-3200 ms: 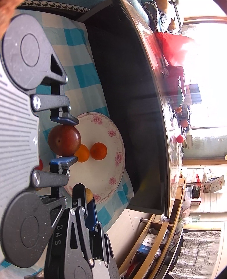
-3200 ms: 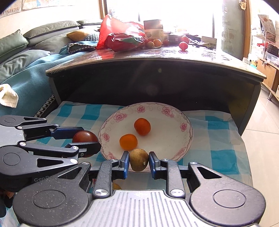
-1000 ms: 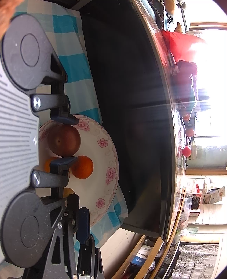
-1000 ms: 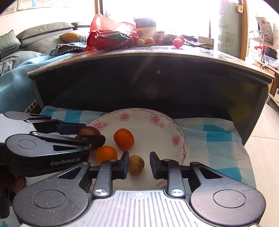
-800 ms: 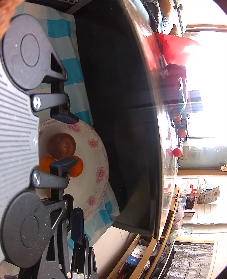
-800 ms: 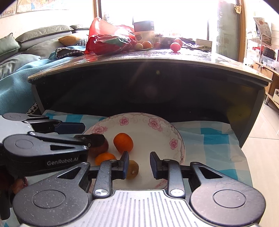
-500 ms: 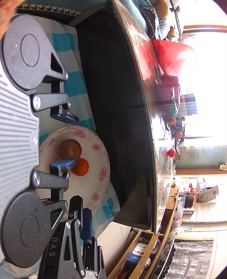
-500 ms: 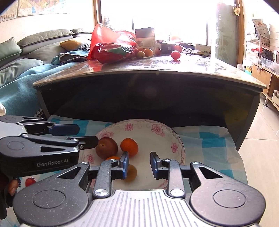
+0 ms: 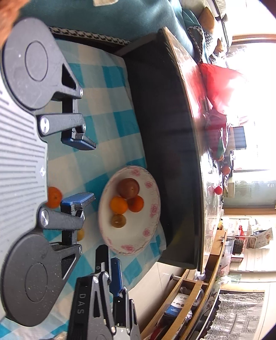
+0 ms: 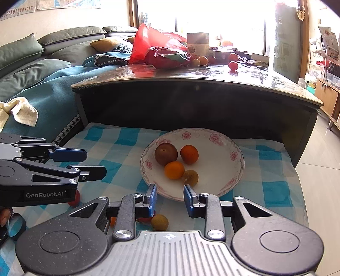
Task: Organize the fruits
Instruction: 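Move the left tool to a red tomato while the right tool approaches a mandarin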
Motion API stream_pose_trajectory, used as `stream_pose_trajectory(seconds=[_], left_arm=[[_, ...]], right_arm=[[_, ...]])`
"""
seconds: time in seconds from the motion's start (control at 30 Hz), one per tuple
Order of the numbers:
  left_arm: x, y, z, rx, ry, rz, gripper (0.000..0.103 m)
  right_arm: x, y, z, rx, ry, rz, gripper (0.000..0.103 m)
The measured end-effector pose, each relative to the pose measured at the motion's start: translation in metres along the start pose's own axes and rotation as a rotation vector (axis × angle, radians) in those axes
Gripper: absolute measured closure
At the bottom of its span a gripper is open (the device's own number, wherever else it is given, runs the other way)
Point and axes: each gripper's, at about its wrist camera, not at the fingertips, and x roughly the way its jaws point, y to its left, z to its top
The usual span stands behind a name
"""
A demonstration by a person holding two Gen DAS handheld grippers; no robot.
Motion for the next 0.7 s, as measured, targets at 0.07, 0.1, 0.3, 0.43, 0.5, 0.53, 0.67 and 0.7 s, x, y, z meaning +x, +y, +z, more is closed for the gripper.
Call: stream_pose_trajectory(seconds=[0.07, 0.1, 0.3, 0.43, 0.5, 0.53, 0.67, 0.7], left_arm=[[-0.008, 0.003, -0.009, 0.006, 0.012, 0.0, 0.05], [-0.011, 0.005, -0.014, 0.009, 0.021, 0.0, 0.05], [-0.014, 0.028, -0.048, -0.037, 0.08, 0.031, 0.051], [0.0, 0.04, -0.064, -0.039, 0.12, 0.055, 0.051], [0.006, 0.043, -0.065, -0.032, 0.11, 0.054, 0.051], [0.009, 0.043, -0.063, -0.028, 0.105, 0.051, 0.051], [0.023, 0.043, -0.058, -0.035, 0.092, 0.047, 0.051], [0.027, 0.043, -0.058, -0.034, 0.094, 0.051, 0.051]], right_arm=[[-0.004, 0.003, -0.004, 0.002, 0.01, 0.001, 0.079], [-0.005, 0.004, -0.005, 0.005, 0.016, 0.003, 0.079], [-0.008, 0.012, -0.017, 0.009, 0.046, 0.034, 0.076], [-0.001, 0.017, -0.023, -0.01, 0.065, 0.053, 0.076], [0.005, 0.017, -0.025, -0.011, 0.078, 0.063, 0.076], [0.007, 0.017, -0.026, -0.012, 0.082, 0.065, 0.076], [0.013, 0.014, -0.028, -0.015, 0.083, 0.07, 0.076], [0.013, 0.013, -0.028, -0.012, 0.082, 0.07, 0.076]])
